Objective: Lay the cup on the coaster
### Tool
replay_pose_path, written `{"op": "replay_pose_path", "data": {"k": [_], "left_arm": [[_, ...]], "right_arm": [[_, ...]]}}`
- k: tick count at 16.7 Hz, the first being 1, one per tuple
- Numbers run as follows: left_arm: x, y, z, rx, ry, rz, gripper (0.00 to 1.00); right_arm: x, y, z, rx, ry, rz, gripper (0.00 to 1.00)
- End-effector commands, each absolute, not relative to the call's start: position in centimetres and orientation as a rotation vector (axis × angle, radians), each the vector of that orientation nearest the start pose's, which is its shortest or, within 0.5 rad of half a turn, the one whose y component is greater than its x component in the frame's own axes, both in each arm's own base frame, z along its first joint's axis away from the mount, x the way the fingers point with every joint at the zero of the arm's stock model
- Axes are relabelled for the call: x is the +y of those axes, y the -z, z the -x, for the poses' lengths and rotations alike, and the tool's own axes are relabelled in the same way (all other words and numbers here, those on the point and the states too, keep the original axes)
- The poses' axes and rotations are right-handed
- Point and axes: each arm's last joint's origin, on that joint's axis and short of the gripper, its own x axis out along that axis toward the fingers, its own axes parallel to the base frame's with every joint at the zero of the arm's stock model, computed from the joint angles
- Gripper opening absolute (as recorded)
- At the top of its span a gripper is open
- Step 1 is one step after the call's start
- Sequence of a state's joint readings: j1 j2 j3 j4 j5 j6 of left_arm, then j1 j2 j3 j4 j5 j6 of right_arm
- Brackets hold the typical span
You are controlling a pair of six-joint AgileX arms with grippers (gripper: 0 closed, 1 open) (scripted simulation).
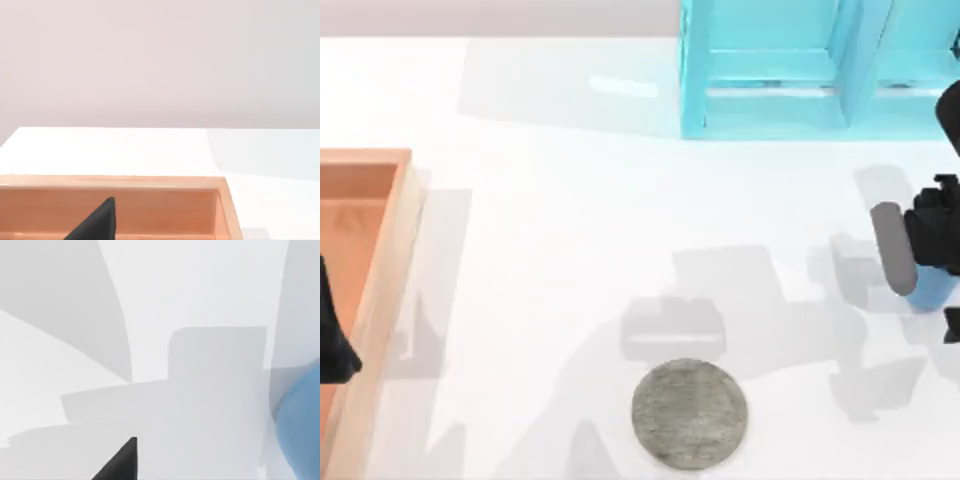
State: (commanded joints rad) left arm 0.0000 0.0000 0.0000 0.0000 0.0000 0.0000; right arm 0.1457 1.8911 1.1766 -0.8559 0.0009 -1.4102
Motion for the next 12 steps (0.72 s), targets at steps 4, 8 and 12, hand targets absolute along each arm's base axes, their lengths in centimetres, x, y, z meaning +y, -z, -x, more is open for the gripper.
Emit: {"op": "replay_pose_path", "data": {"k": [4, 8, 12], "left_arm": [[-0.12, -16.0, -10.57, 0.0, 0.0, 0.0, 1.0], [-0.12, -16.0, -10.57, 0.0, 0.0, 0.0, 1.0], [-0.12, -16.0, -10.57, 0.0, 0.0, 0.0, 1.0]], "right_arm": [[5.05, -13.6, -32.95, 1.214, -1.202, 1.202, 0.4], [5.05, -13.6, -32.95, 1.214, -1.202, 1.202, 0.1], [5.05, -13.6, -32.95, 1.214, -1.202, 1.202, 0.0]]}}
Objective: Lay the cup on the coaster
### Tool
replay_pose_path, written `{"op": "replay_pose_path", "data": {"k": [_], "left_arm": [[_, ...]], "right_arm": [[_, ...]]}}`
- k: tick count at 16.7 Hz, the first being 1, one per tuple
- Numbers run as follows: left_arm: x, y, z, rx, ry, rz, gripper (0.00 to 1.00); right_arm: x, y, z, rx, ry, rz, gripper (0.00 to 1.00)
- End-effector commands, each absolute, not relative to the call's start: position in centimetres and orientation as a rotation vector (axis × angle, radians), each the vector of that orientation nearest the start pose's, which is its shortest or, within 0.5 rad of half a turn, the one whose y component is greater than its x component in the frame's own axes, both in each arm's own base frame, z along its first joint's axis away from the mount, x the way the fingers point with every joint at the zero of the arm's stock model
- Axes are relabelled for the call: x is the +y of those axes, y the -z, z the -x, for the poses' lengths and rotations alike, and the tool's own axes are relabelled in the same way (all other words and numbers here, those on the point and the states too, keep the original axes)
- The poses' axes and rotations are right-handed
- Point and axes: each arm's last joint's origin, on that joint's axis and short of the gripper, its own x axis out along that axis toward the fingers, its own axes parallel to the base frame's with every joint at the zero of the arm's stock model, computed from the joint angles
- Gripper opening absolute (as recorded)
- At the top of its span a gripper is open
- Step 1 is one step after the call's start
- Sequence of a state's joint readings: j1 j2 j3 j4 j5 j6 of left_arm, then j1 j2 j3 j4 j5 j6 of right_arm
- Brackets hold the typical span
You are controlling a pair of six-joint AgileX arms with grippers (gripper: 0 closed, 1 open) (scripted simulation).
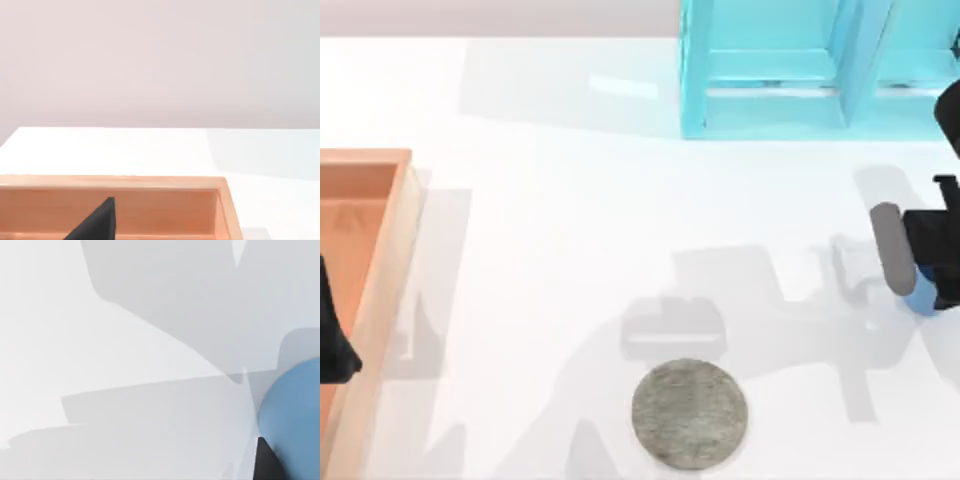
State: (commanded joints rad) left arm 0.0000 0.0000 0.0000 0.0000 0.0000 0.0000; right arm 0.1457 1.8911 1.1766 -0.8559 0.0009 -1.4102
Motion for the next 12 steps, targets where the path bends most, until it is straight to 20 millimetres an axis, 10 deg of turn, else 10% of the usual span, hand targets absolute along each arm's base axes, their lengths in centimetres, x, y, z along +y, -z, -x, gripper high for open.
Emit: {"op": "replay_pose_path", "data": {"k": [8, 12], "left_arm": [[-0.1, -16.0, -10.6, 0.0, 0.0, 0.0, 1.0], [-0.1, -16.0, -10.6, 0.0, 0.0, 0.0, 1.0]], "right_arm": [[5.3, -13.7, -33.0, 1.213, -1.197, 1.201, 0.0], [9.1, -14.3, -33.5, 1.223, -1.158, 1.178, 0.0]]}}
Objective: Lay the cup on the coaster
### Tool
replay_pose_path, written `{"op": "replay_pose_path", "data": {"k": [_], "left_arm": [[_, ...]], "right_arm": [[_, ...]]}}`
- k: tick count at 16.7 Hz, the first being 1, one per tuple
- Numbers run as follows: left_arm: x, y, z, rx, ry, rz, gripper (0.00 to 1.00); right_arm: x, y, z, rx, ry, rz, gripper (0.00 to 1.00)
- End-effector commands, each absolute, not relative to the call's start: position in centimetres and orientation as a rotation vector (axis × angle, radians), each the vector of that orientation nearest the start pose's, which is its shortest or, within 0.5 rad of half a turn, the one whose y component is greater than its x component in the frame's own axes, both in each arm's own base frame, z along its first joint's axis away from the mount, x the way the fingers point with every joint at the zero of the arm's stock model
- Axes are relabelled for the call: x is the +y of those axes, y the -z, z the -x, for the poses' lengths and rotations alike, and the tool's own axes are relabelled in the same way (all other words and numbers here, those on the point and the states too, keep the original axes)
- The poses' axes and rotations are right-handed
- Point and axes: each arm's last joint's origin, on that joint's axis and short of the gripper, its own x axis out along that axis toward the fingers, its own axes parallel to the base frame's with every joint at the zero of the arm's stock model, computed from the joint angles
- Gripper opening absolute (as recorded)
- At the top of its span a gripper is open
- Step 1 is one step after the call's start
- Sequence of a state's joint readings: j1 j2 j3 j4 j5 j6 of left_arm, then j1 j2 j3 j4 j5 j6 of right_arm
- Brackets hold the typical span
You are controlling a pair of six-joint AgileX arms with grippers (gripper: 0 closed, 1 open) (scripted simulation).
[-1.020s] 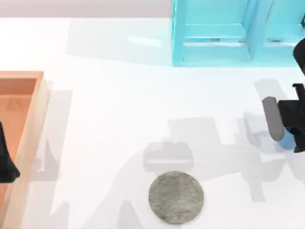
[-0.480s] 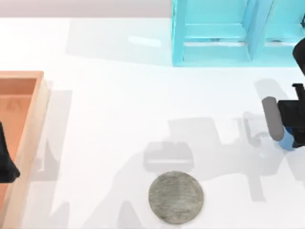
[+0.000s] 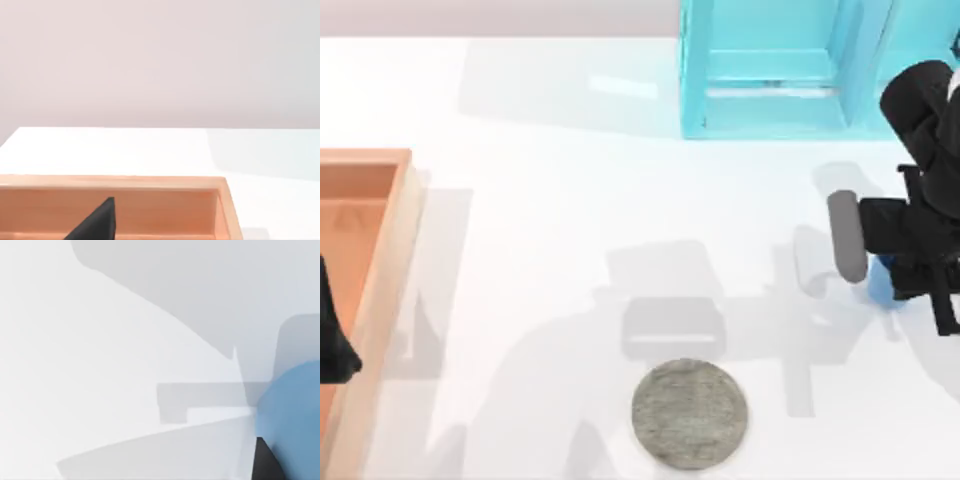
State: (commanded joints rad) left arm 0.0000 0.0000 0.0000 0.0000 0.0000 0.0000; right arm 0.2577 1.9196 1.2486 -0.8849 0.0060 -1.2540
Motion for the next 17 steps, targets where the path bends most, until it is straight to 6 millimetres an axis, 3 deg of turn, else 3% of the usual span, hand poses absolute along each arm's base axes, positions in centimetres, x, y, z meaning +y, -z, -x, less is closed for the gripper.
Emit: {"op": "replay_pose_path", "data": {"k": [5, 10, 14, 17], "left_arm": [[-0.1, -16.0, -10.6, 0.0, 0.0, 0.0, 1.0], [-0.1, -16.0, -10.6, 0.0, 0.0, 0.0, 1.0], [-0.1, -16.0, -10.6, 0.0, 0.0, 0.0, 1.0], [-0.1, -16.0, -10.6, 0.0, 0.0, 0.0, 1.0]], "right_arm": [[17.0, -15.6, -32.7, 1.304, -0.999, 1.029, 0.0], [24.7, -16.7, -29.7, 1.452, -0.693, 0.723, 0.0], [29.1, -17.6, -26.8, 1.548, -0.413, 0.455, 0.0], [31.2, -18.5, -25.3, 1.579, -0.231, 0.277, 0.0]]}}
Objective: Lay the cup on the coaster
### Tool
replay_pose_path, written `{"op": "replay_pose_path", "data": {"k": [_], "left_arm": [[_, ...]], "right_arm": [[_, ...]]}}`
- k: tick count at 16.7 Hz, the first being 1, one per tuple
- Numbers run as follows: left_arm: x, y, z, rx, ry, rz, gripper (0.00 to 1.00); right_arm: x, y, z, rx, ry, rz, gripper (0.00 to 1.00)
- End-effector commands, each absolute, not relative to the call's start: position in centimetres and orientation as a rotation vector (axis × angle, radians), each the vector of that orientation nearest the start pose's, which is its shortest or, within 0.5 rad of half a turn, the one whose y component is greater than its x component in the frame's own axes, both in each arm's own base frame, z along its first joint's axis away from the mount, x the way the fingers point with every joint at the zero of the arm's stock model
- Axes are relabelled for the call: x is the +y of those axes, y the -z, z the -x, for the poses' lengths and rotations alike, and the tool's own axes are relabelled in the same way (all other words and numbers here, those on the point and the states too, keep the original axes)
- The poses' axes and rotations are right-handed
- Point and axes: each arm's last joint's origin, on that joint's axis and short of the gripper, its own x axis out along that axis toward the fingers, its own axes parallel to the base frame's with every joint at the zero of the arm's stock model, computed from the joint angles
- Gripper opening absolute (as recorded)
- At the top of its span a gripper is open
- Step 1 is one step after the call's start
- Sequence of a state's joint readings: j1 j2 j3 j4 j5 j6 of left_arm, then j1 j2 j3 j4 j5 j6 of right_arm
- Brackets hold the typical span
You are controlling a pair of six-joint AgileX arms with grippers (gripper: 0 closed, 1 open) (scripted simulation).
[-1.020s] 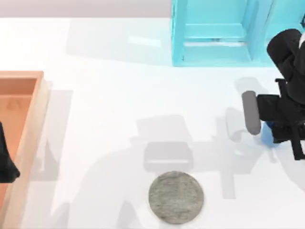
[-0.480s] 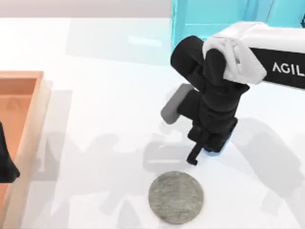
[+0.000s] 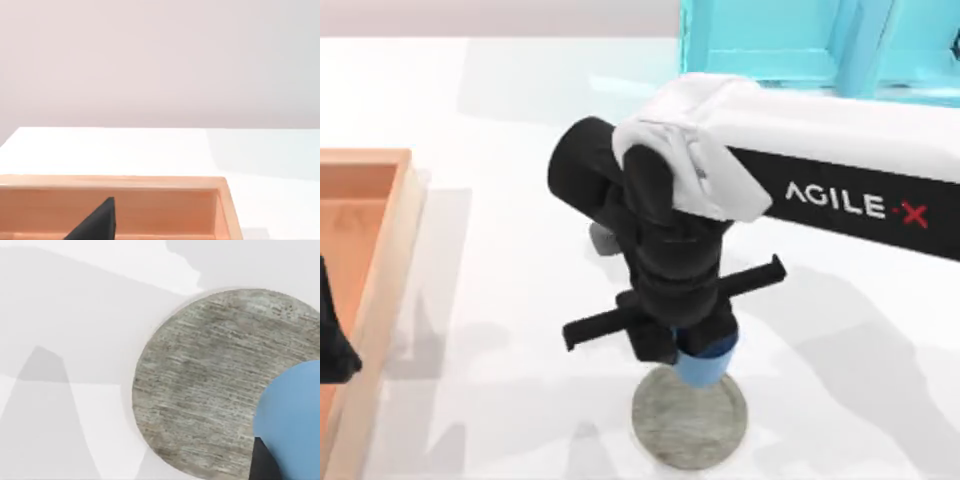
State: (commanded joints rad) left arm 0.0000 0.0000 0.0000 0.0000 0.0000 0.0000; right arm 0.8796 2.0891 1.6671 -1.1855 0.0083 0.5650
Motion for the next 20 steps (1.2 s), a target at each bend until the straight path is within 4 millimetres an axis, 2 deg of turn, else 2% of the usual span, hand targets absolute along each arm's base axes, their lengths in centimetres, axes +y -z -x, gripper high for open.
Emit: {"op": "replay_pose_path", "data": {"k": [6, 12, 15, 20], "left_arm": [[-0.1, -16.0, -10.6, 0.0, 0.0, 0.0, 1.0], [-0.1, -16.0, -10.6, 0.0, 0.0, 0.0, 1.0], [-0.1, -16.0, -10.6, 0.0, 0.0, 0.0, 1.0], [-0.1, -16.0, -10.6, 0.0, 0.0, 0.0, 1.0]], "right_arm": [[32.4, -20.4, -24.1, 1.575, -0.01, 0.023, 0.0], [32.4, -20.7, -24.0, 1.573, 0.011, -0.004, 0.0], [32.4, -19.9, -24.1, 1.579, 0.011, 0.002, 0.0], [31.9, -15.7, -24.2, 1.575, 0.012, -0.007, 0.0]]}}
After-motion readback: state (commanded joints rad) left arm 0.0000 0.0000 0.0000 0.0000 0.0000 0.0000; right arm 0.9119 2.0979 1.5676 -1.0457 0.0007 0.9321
